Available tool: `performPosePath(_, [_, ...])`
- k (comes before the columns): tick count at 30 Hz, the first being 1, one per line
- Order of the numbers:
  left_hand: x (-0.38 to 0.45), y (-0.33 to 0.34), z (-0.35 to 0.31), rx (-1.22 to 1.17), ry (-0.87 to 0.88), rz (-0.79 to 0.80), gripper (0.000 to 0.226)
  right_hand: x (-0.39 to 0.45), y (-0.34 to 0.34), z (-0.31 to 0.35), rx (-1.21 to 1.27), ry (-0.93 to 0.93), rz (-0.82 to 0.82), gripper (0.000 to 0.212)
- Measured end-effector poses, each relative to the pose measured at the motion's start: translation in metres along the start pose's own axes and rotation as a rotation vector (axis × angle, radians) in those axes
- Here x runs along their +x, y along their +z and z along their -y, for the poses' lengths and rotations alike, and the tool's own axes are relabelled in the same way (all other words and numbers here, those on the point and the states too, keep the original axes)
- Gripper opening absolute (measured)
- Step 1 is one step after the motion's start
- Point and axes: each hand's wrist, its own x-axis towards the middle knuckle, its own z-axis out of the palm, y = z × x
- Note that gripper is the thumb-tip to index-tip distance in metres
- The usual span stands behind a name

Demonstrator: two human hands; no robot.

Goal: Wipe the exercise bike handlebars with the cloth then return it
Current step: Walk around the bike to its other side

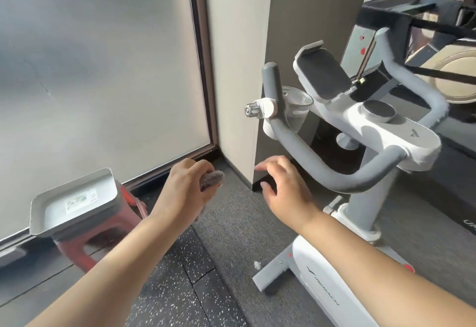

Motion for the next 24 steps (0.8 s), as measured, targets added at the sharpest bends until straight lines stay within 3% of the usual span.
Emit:
performPosePath(11, [-0.125, 0.048, -0.009, 0.198, -0.314, 0.088, 0.013, -0.079, 0.018, -0.017, -0.202, -0.035, 0.456, 0.05])
performPosePath(13, [-0.15, 0.048, -0.011, 0.225, -0.344, 0.083, 0.026, -0.096, 0.022, -0.01, -0.264, -0.047, 0.522, 0.053])
performPosePath(19, [-0.208, 0.027, -0.025, 0.427, -0.389, 0.154, 0.041, -0.137, 0.017, 0.024, -0.299, -0.02, 0.592, 0.057])
performPosePath(24, [-0.263, 0.013, -0.035, 0.524, -0.264, 0.135, 0.042, -0.183, 0.008, 0.047, -0.336, -0.043, 0.543, 0.057])
